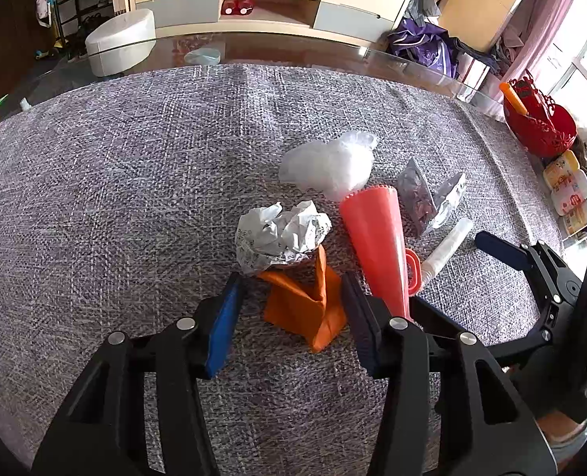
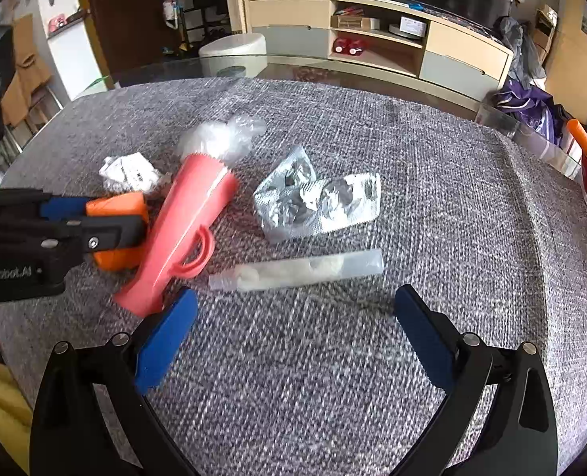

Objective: Collect trash
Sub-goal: 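Grasp the orange cone with the left gripper while the right gripper grasps the white tube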

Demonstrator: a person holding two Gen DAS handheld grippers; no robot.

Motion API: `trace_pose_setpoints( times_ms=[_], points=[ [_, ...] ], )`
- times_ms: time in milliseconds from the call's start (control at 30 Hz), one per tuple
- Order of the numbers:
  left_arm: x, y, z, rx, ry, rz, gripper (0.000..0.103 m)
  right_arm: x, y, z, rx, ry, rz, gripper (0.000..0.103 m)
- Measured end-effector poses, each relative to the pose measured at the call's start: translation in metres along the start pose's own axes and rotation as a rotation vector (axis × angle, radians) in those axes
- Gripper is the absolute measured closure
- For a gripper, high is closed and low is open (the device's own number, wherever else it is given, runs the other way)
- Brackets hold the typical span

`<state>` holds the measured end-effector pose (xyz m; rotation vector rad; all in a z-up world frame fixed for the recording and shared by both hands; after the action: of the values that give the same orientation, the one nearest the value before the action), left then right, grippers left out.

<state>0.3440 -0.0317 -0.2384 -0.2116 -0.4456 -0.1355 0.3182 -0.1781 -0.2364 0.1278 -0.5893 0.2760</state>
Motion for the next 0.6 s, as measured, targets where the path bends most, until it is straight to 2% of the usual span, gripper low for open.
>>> trace_pose_setpoints(
  times_ms=[100, 167, 267, 600],
  points=[
    [0.0, 0.003, 0.001, 0.001, -0.003, 0.007, 0.063, 0.004, 0.0, -0.002, -0.006, -0.005, -0.007, 0.005],
    [0.001, 0.006, 0.001, 0.0, -0.006, 0.013, 0.072, 0.005, 0.0, -0.001, -0.01, -0.014, -0.011, 0.014],
    [-0.001, 0.007, 0.004, -0.002, -0.009, 0.011, 0.079, 0.007, -0.001, 0.0, -0.012, -0.018, -0.014, 0.017],
    [-0.026, 0.007, 0.029, -0.003, -0.013, 0.0, 0.082, -0.012, -0.001, 0.029, 0.0, -0.019, -0.061, 0.017]
  ],
)
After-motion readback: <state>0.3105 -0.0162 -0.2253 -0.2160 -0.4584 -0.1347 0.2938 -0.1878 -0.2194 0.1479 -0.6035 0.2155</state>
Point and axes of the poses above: each gripper's, at about its wrist camera, not at the fingertips, and z roughly against the way its jaws point, y to its left, x to its top, the point moved 6 cm from there along -z, roughly the way its jaws point, and after that the axes turned 1 degree about -z, right-handed, at the moved point
